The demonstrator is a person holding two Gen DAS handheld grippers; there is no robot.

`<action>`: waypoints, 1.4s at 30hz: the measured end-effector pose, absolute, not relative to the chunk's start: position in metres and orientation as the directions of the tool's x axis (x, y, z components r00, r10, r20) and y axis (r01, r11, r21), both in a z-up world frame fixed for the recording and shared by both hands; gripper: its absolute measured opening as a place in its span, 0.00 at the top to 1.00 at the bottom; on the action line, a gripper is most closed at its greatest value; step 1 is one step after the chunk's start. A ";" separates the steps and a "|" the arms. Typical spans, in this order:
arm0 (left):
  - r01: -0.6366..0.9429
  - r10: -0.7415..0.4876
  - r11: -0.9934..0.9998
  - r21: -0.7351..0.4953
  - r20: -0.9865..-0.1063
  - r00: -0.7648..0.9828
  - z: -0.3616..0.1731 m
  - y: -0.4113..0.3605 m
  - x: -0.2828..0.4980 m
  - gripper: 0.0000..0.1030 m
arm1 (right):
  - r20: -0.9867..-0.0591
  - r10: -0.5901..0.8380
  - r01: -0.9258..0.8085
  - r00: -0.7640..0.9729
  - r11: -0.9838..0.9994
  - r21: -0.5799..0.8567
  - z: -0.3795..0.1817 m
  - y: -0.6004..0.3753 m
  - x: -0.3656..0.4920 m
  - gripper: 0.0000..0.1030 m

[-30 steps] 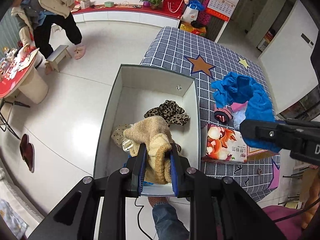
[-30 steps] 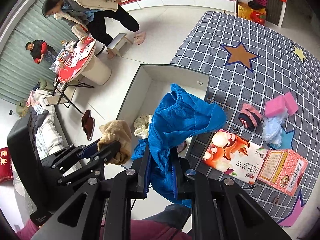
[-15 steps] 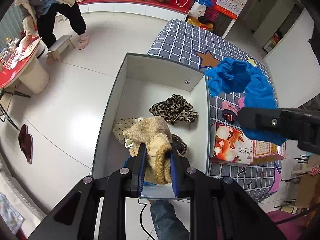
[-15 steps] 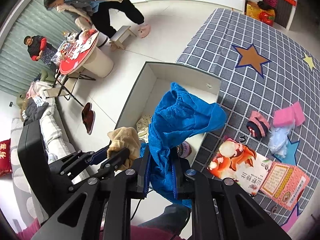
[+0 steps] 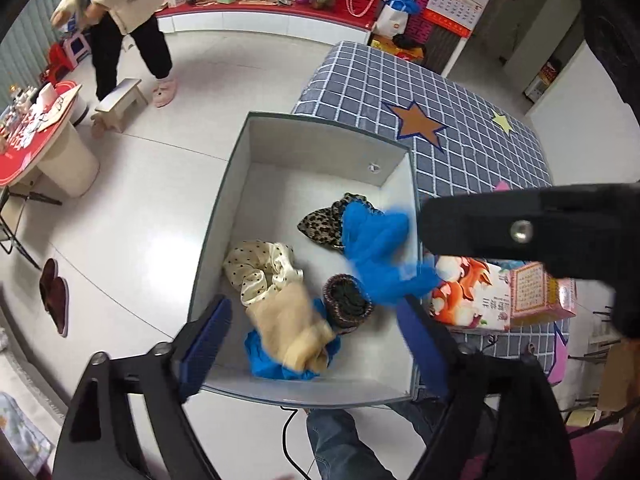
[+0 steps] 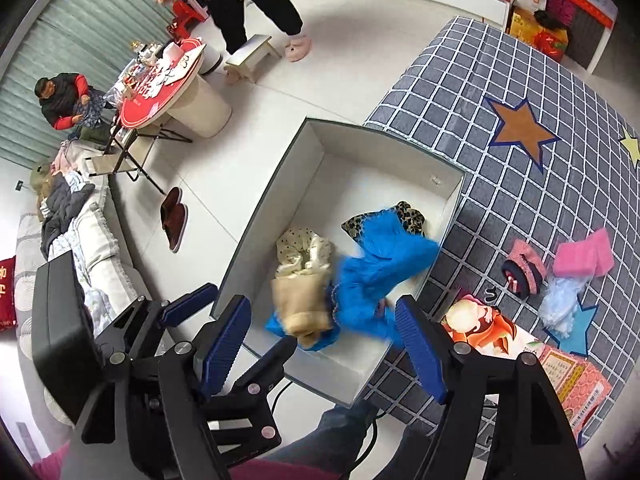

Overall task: Organize soft objects
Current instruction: 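Open the left tool to drop the sock while the right tool drops the blue cloth into the box, then move both tools back over the remaining soft items on the mat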

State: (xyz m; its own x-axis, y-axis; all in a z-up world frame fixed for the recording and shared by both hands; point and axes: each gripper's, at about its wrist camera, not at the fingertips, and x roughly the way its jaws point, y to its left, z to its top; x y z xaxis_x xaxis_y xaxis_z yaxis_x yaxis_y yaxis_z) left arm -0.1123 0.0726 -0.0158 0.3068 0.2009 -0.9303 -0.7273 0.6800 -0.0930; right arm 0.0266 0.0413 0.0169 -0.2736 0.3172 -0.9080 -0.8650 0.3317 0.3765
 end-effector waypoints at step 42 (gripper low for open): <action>-0.438 -0.050 0.899 0.018 -0.988 -0.143 -0.205 0.022 0.205 0.00 | -0.914 0.107 -0.560 -0.391 0.761 0.328 -0.168 -0.124 0.335 0.00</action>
